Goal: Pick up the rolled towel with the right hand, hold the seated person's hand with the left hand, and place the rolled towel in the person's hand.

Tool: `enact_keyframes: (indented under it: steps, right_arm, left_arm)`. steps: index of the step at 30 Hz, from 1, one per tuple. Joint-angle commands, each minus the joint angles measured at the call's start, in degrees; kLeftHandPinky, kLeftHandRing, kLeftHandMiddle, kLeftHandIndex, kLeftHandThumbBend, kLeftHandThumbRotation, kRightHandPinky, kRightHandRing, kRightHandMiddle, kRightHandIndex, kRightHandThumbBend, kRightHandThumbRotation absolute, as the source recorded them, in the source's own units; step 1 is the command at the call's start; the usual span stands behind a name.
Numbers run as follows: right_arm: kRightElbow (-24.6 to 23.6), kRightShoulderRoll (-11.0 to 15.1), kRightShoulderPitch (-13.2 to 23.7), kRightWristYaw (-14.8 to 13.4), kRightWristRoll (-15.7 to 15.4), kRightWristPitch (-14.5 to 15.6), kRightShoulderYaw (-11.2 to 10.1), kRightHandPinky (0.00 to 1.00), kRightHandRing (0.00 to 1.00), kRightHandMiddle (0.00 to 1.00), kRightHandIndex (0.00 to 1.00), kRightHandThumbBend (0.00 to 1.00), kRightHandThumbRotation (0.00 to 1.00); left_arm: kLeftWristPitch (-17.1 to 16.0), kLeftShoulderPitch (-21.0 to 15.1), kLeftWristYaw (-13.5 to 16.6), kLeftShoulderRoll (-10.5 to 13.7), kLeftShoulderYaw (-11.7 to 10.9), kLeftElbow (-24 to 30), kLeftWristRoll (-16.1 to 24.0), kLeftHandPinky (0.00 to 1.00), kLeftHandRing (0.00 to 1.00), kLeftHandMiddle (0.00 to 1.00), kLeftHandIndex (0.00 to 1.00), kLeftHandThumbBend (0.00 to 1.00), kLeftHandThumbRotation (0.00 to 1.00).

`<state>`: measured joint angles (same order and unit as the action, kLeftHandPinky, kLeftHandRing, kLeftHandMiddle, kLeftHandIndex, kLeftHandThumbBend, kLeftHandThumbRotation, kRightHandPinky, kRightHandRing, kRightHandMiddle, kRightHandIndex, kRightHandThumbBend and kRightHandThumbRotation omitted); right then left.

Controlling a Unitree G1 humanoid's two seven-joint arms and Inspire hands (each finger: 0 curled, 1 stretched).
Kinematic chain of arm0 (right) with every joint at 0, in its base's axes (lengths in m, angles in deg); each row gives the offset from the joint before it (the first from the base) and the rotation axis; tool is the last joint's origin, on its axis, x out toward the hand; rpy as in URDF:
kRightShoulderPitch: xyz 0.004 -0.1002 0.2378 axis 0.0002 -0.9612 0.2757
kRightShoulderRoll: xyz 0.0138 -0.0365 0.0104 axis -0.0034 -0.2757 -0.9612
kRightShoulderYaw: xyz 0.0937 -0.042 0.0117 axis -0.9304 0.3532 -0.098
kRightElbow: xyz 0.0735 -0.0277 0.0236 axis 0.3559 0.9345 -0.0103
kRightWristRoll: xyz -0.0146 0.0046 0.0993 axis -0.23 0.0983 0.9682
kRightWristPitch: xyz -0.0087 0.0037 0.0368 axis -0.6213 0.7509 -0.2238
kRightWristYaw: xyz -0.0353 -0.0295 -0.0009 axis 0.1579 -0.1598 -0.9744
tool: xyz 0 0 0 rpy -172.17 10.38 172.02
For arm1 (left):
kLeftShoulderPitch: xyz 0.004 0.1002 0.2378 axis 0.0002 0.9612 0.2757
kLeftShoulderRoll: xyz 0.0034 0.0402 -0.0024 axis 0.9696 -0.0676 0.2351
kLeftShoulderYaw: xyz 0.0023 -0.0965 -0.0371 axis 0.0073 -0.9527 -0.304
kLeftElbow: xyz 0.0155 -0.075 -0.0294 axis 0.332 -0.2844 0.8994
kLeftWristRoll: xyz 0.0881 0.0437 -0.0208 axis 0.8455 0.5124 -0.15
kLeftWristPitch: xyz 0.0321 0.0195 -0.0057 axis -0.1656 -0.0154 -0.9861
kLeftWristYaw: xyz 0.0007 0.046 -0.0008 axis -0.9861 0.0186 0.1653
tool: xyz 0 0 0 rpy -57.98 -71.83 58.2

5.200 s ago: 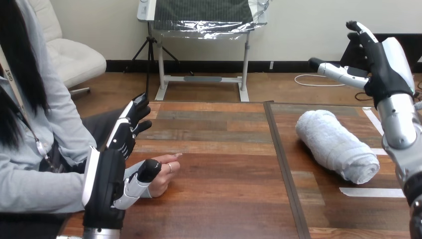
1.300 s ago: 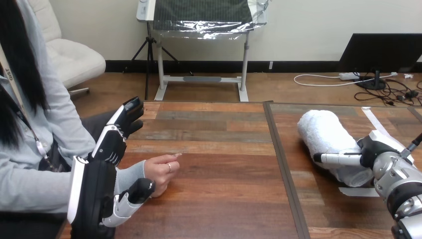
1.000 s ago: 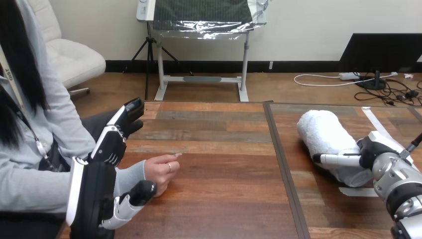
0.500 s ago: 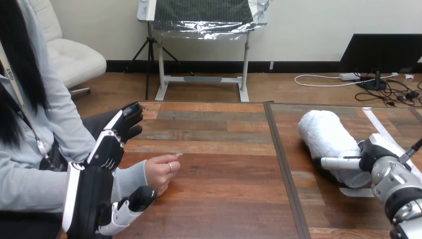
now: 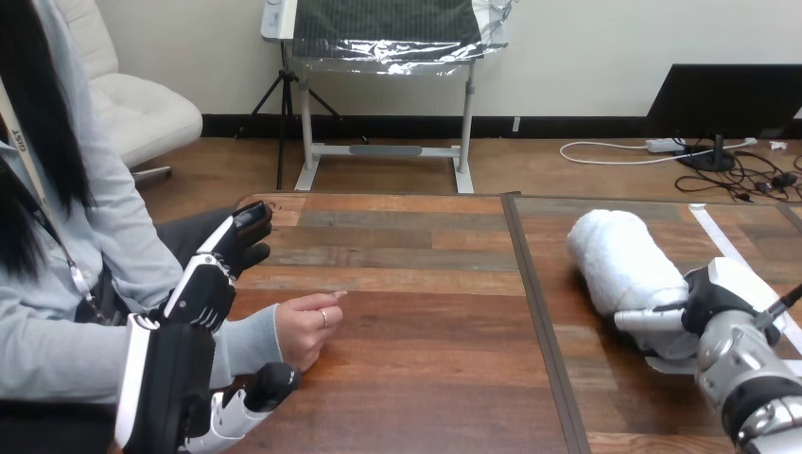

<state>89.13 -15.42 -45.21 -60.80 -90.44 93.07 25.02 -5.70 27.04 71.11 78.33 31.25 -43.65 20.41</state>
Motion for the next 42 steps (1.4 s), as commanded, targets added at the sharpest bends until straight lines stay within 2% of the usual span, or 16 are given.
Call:
enact_keyframes:
  steps: [1,5,10,15,28,38,42]
  right_arm:
    - [-0.6,-0.7,-0.3,-1.4,-0.2,-0.3,0.1,0.25,0.59,0.66,0.67,0.94,0.07]
    - [-0.6,-0.5,-0.7,-2.0,-0.1,-1.2,-0.2,0.30,0.56,0.63,0.64,0.93,0.03]
    - [-0.7,-0.5,-0.9,-2.4,1.4,-1.9,-1.7,0.36,0.54,0.61,0.60,0.90,0.01]
    - [-0.7,-0.4,-1.2,-3.6,1.6,-2.8,-2.0,0.37,0.53,0.60,0.58,0.85,0.00]
    - [-0.8,-0.1,-1.3,-3.9,2.6,-4.5,-3.4,0.41,0.54,0.58,0.53,0.79,0.00]
    - [-1.0,-0.4,-1.3,-5.0,4.5,-6.7,-5.4,0.44,0.54,0.57,0.52,0.85,0.00]
    - [-1.3,-0.7,-1.3,-5.9,5.6,-8.5,-6.5,0.45,0.55,0.58,0.52,0.88,0.00]
  left_arm:
    - [0.2,-1.6,-0.3,0.4,0.2,3.3,-0.9,0.82,0.86,0.87,0.84,1.00,0.78]
    - [0.0,-1.5,-0.4,0.4,0.2,3.4,-1.0,0.82,0.86,0.87,0.84,1.00,0.78]
    - [0.3,-1.2,-0.6,0.4,0.3,3.8,-1.2,0.82,0.86,0.87,0.84,1.00,0.78]
    - [0.0,-1.4,-0.8,0.4,0.2,3.3,-1.2,0.82,0.87,0.87,0.84,1.00,0.78]
    - [0.6,-1.3,-1.2,0.5,0.2,3.5,-0.8,0.82,0.86,0.86,0.84,1.00,0.78]
    - [0.5,-1.5,-1.5,0.6,0.0,3.0,-0.4,0.82,0.87,0.87,0.84,1.00,0.78]
    - [0.3,-1.7,-1.6,0.7,0.0,2.6,-0.2,0.82,0.87,0.87,0.84,1.00,0.79]
